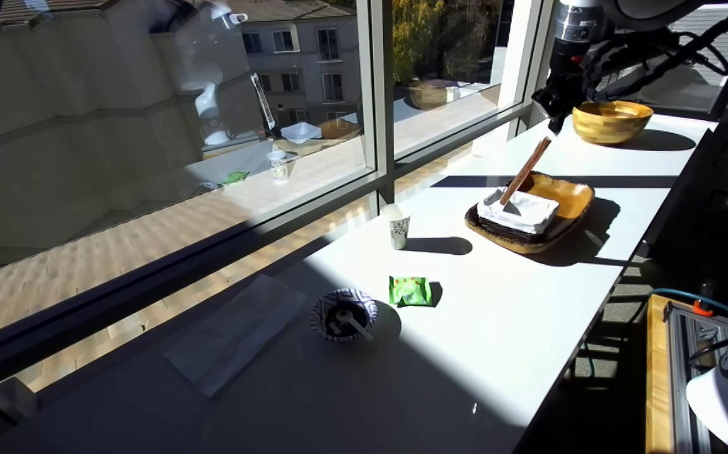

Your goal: Put the orange item in the box

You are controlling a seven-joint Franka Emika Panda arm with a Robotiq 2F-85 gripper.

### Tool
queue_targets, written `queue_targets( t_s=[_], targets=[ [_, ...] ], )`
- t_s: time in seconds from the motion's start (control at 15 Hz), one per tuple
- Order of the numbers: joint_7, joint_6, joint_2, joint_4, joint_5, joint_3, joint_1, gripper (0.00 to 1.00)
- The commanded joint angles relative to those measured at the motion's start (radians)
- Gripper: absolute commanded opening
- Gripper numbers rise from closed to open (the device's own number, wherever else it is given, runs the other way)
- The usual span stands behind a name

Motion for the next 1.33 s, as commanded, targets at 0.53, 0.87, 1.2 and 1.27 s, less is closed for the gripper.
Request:
queue_targets(
  t_s=[0.53, 0.87, 1.2, 1.27],
  targets=[
    [0.132, -0.044, 0.074, 0.112, -0.042, -0.073, -0.063, 0.00],
    [0.180, -0.093, 0.138, 0.143, -0.065, -0.104, -0.084, 0.00],
    [0.234, -0.074, 0.214, 0.154, -0.062, -0.145, -0.080, 0.00],
    [0.240, -0.076, 0.225, 0.156, -0.061, -0.152, -0.078, 0.00]
  ],
)
